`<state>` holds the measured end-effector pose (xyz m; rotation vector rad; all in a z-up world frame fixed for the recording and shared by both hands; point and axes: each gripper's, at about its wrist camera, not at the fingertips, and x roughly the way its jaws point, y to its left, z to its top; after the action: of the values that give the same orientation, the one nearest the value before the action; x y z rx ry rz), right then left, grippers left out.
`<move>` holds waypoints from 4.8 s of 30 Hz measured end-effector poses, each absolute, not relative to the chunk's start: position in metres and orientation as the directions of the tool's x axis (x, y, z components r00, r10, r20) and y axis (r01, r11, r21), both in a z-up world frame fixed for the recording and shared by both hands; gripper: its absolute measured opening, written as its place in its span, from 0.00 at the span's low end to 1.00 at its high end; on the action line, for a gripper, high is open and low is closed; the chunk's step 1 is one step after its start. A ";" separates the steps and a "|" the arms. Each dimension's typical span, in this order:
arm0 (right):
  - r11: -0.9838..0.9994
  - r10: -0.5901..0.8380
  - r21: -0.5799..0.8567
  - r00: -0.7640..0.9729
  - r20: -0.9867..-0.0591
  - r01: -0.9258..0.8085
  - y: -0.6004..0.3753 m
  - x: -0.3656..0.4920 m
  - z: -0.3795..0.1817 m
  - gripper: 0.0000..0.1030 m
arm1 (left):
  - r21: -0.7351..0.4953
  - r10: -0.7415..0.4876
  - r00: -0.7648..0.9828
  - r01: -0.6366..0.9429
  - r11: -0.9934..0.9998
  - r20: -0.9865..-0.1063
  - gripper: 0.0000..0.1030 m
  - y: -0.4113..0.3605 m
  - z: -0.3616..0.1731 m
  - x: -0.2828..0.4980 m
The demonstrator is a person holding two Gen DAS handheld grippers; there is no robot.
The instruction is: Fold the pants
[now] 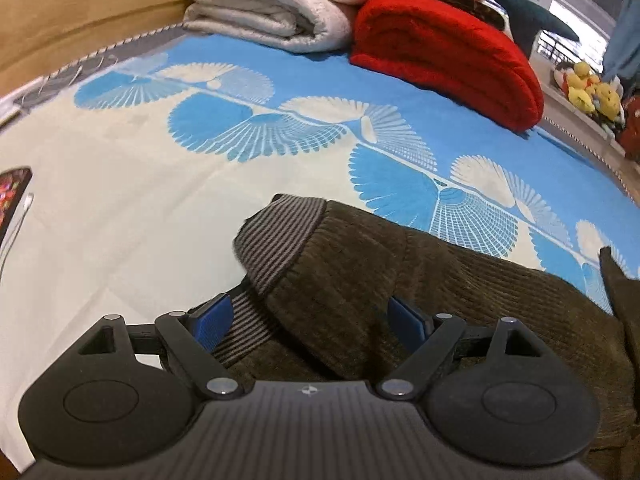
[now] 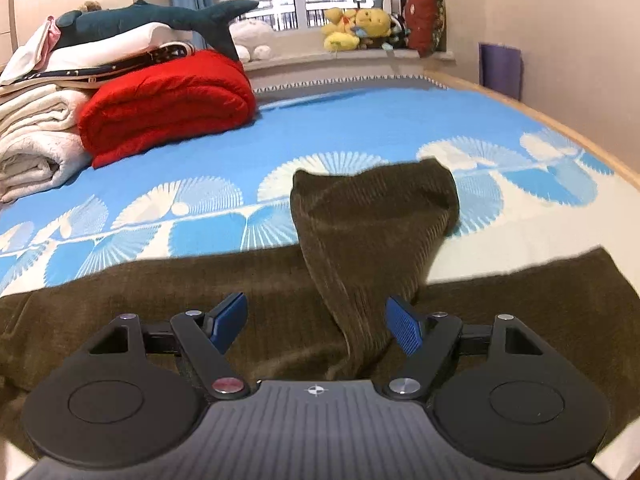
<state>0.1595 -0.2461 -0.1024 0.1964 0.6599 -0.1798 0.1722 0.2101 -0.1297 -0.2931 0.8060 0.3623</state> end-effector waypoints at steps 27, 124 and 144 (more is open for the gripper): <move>0.969 -0.237 -0.087 0.781 -0.577 0.230 -0.218 0.196 -0.156 0.88 | -0.150 0.121 0.651 -0.344 0.927 -0.749 0.86 0.197 -0.131 0.184; 0.964 -0.138 -0.253 0.662 -0.737 -0.081 -0.354 0.070 -0.175 0.18 | -0.334 -0.025 0.583 -0.429 0.839 -0.812 0.71 0.227 -0.162 0.128; 0.461 -0.212 0.566 0.705 -0.677 0.683 -0.568 -0.053 -0.193 0.14 | -0.335 -0.002 0.597 -0.446 0.830 -0.802 0.12 0.234 -0.153 0.120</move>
<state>-0.0530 -0.5675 -0.1925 0.9393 0.5720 -0.5885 0.1196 0.2342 -0.1535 -0.5493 0.9033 0.2732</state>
